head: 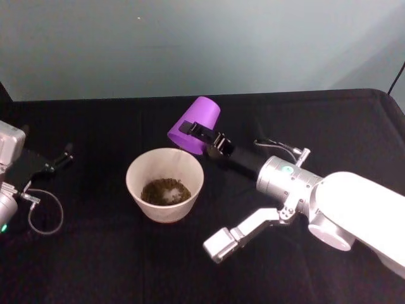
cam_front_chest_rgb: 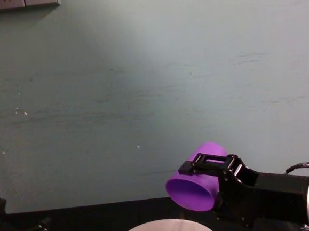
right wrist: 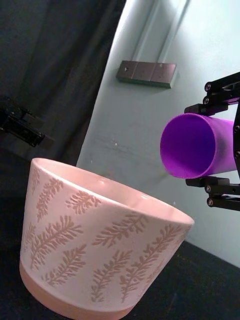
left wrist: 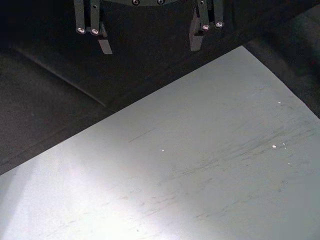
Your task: Pick up the cup and pour the mung beans from the cup into the bowl.
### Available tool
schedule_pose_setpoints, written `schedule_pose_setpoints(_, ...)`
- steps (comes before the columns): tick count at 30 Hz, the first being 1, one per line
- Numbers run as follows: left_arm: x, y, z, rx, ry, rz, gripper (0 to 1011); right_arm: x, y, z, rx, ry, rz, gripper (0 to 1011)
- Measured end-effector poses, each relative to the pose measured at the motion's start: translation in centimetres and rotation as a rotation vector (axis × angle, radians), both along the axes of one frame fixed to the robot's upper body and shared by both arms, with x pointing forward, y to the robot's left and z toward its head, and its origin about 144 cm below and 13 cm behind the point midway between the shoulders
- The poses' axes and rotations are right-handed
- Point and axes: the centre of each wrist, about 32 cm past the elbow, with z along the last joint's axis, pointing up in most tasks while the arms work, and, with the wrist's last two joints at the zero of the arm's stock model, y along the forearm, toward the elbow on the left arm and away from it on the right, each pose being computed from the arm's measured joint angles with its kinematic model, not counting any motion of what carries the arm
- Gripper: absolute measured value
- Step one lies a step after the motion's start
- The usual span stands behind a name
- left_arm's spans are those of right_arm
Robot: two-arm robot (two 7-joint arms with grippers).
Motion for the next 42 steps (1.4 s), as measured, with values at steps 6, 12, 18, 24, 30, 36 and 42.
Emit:
schedule_pose_setpoints(6,0.0,0.0,0.0,0.000,0.000,0.000,1000,-0.1,0.1,0.0,-0.022,-0.029,0.006,718)
schedule_pose_setpoints(12,0.0,0.0,0.0,0.000,0.000,0.000,1000,-0.1,0.1,0.0,-0.029,-0.043,0.010,718)
schedule_pose_setpoints(18,0.0,0.0,0.0,0.000,0.000,0.000,1000,-0.2,-0.2,0.0,0.026,-0.006,0.000,718)
schedule_pose_setpoints(24,0.0,0.0,0.0,0.000,0.000,0.000,1000,0.1,-1.3,0.4,0.254,0.181,-0.032,718)
schedule_pose_setpoints(30,0.0,0.0,0.0,0.000,0.000,0.000,1000,0.6,-3.0,0.9,0.506,0.397,-0.062,718)
schedule_pose_setpoints(36,0.0,0.0,0.0,0.000,0.000,0.000,1000,1.1,-5.3,1.7,0.850,0.737,-0.085,718)
schedule_pose_setpoints(42,0.0,0.0,0.0,0.000,0.000,0.000,1000,1.2,-7.2,1.4,1.080,1.019,-0.056,718)
